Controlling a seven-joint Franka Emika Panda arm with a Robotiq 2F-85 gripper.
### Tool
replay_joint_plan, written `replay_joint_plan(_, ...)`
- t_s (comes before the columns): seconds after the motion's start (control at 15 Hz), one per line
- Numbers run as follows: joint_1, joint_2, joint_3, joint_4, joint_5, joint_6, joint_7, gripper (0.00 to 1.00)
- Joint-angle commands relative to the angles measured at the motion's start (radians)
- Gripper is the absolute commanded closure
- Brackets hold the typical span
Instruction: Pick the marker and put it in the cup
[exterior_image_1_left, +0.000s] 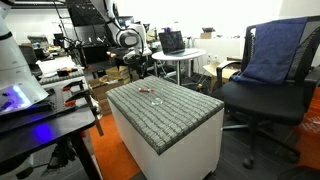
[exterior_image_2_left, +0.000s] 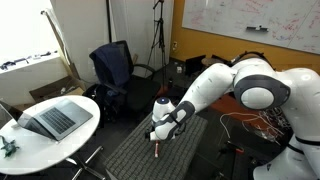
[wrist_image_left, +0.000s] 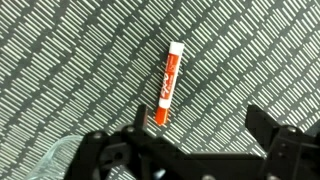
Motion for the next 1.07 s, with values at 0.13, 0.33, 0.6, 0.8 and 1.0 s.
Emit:
replay_joint_plan(0.13,0.006,0.079,-0.006,0.086,0.043,-0.031,-0.016,0.00)
replay_joint_plan(0.33,0.003,0.116,-0.003,0.117,0.056,-0.030,-0.017,0.00)
replay_joint_plan(0.6,-0.008,0.163,0.008,0.157,0.069,-0.039,-0.025,0.00)
replay_joint_plan(0.8,-0.011,0.196,0.012,0.185,0.078,-0.047,-0.026,0.00)
replay_joint_plan(1.0,-0.016,0.226,0.017,0.209,0.088,-0.051,-0.027,0.00)
